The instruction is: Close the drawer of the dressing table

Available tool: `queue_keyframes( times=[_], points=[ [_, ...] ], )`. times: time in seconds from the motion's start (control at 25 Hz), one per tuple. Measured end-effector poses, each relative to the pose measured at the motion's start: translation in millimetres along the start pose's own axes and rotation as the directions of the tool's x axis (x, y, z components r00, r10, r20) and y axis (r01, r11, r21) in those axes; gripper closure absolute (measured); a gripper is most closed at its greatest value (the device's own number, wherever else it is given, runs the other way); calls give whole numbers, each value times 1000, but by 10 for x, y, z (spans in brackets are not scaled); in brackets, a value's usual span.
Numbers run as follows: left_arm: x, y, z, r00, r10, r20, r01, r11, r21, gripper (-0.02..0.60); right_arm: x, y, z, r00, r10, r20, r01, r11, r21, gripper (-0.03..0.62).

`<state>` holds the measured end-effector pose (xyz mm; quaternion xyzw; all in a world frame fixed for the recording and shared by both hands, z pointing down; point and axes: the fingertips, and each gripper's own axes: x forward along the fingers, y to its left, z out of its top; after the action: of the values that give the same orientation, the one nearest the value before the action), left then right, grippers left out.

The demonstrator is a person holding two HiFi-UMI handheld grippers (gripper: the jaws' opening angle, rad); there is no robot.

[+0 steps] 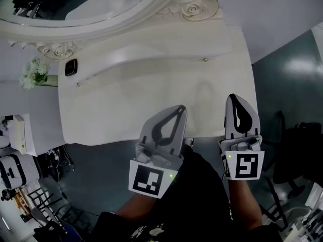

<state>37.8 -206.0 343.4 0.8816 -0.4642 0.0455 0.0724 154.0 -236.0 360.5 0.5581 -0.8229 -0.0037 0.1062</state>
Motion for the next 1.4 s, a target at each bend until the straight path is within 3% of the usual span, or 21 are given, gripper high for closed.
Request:
queue_keyframes(
  times=[0.32,0.48,0.96,1.4],
  points=[
    [-180,-48,411,996,16,89,-15,1000,-4,578,-210,81,437,996,34,83,-35,999,7,595],
    [-284,-108,612,990,15,141,-20,999,31,578,-336,109,632,991,44,126,-43,999,-7,595],
    [-698,-52,714,981,99,169,-108,993,44,578,-623,256,862,983,66,170,-64,998,-19,595],
    [-796,-106,903,975,93,204,-115,988,102,578,-795,254,954,977,56,208,-47,998,-47,595]
  ],
)
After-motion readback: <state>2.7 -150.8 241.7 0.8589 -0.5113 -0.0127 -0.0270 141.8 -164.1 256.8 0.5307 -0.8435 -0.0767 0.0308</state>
